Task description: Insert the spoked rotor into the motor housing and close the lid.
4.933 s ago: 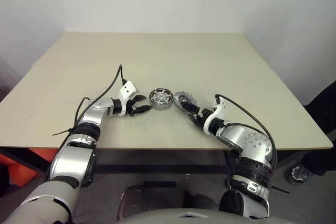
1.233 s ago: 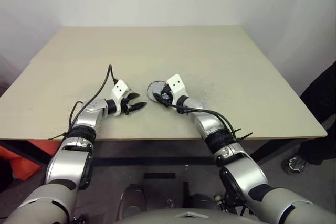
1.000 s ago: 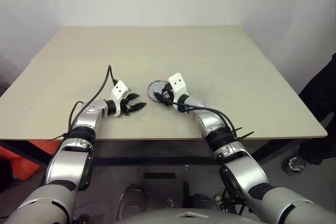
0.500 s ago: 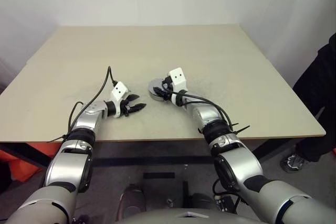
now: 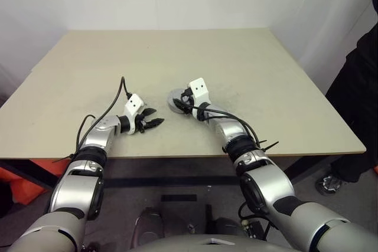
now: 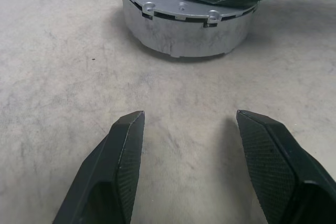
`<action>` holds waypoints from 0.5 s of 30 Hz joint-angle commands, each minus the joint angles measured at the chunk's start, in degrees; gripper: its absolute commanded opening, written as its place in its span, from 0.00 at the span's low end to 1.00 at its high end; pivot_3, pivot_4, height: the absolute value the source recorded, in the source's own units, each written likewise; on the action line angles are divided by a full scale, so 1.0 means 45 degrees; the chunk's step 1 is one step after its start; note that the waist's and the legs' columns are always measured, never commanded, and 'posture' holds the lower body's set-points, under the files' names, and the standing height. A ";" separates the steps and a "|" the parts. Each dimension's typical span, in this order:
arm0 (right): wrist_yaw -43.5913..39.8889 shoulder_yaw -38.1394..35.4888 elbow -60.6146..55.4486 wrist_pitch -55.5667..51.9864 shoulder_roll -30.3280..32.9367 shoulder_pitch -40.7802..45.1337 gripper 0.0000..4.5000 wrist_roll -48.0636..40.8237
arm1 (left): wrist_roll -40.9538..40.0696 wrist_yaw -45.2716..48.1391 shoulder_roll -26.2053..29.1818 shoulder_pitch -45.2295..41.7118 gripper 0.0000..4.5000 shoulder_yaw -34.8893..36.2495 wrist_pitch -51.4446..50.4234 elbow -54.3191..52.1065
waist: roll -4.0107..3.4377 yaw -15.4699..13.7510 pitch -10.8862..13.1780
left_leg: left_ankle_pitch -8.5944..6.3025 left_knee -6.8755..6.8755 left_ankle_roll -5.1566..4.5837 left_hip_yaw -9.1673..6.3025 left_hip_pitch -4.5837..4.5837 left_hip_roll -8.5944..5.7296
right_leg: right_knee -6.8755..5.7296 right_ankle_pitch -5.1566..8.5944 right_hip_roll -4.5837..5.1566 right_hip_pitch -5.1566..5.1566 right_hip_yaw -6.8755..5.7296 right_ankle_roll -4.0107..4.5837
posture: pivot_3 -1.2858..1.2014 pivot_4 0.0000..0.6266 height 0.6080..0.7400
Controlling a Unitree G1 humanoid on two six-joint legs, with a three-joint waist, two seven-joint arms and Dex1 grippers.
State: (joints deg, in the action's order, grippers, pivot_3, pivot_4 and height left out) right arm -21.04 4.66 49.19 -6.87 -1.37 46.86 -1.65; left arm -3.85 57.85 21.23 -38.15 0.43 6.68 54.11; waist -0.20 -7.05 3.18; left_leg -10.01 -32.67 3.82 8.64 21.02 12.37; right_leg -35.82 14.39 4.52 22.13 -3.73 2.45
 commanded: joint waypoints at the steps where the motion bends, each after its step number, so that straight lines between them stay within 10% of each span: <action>1: 0.0191 -0.0192 0.0416 -0.0118 0.0037 0.0205 0.66 0.0018 | -0.0163 -0.0050 0.0102 -0.0090 0.66 0.0067 -0.0018 -0.0488 | 0.0000 0.0001 0.0000 | 0.0000 0.0000 0.0000 0.0001 -0.0002 0.0001 | 0.0000 0.0000 0.0000 -0.0001 0.0000 0.0001 | 0.52 0.00 1.00; 15: 0.0342 -0.0208 0.1069 0.0613 0.0021 0.0476 0.66 0.0283 | -0.0199 -0.0079 0.0099 0.0117 0.66 0.0073 -0.0133 -0.0742 | -0.0002 0.0008 0.0001 | 0.0008 -0.0003 0.0014 0.0005 -0.0016 0.0016 | -0.0004 -0.0012 -0.0003 -0.0007 0.0000 0.0022 | 0.52 0.00 1.00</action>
State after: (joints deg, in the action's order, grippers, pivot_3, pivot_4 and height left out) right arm -20.60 4.09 52.88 -4.26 -1.75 48.32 -0.88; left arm -3.92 57.71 21.23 -37.34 0.42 5.97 53.04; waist -0.21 -7.02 3.18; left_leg -9.97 -32.68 3.89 8.67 20.95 12.44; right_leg -35.84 14.33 4.50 22.10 -3.73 2.56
